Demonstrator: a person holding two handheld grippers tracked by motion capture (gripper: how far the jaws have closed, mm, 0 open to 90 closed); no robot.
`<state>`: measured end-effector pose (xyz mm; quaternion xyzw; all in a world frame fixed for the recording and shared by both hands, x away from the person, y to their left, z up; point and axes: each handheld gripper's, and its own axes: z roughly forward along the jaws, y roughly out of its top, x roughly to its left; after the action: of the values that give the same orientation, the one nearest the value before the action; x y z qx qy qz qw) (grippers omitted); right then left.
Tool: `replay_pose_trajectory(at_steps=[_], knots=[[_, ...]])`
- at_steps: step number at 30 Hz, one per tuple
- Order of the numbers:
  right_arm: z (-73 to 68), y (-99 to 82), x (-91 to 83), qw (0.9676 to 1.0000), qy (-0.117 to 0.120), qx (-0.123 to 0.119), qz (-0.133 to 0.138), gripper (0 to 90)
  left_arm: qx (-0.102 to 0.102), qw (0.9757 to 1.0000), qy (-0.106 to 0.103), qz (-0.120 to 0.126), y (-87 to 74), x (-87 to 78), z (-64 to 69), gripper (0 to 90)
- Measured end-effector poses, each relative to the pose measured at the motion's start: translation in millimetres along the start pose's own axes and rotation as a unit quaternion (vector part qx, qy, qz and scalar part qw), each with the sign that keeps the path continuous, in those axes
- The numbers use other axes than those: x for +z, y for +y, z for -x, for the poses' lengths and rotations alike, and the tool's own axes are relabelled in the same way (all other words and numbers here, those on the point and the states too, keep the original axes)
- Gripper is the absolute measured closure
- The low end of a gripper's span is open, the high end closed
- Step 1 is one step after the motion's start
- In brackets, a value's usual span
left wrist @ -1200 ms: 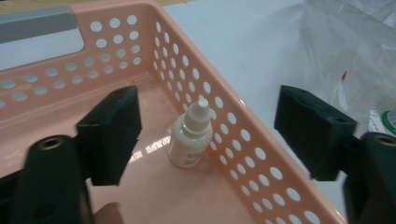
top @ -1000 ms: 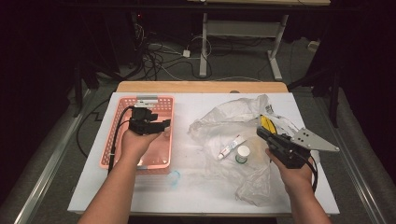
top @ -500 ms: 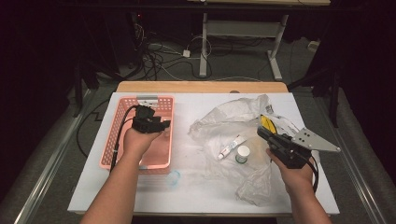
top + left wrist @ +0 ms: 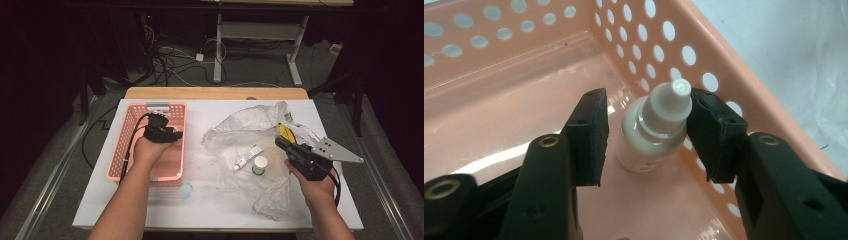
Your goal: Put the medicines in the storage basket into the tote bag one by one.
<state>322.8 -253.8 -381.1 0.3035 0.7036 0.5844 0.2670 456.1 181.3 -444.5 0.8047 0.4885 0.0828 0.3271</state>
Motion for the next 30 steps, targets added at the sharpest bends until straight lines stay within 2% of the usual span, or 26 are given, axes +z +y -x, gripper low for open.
replay_pose_trajectory(at_steps=[8,17,25,30], knots=[[-1.0,-0.3,0.7,1.0000,0.001,0.002,0.000,90.0,0.014,0.9996,0.011,-0.020,-0.4,6.3,1.5,53.2],[-0.4,-0.3,0.0,1.0000,0.000,-0.001,-0.001,90.0,0.023,0.9992,0.021,-0.025,-0.5,8.1,4.3,57.1],[-0.4,0.1,-0.5,1.0000,0.000,0.001,-0.001,90.0,0.013,0.9994,0.025,-0.022,-1.1,4.3,3.6,57.8],[-0.3,0.3,-0.9,1.0000,0.000,0.001,0.000,90.0,0.013,0.9995,0.028,-0.001,-1.5,-9.7,4.1,57.8]])
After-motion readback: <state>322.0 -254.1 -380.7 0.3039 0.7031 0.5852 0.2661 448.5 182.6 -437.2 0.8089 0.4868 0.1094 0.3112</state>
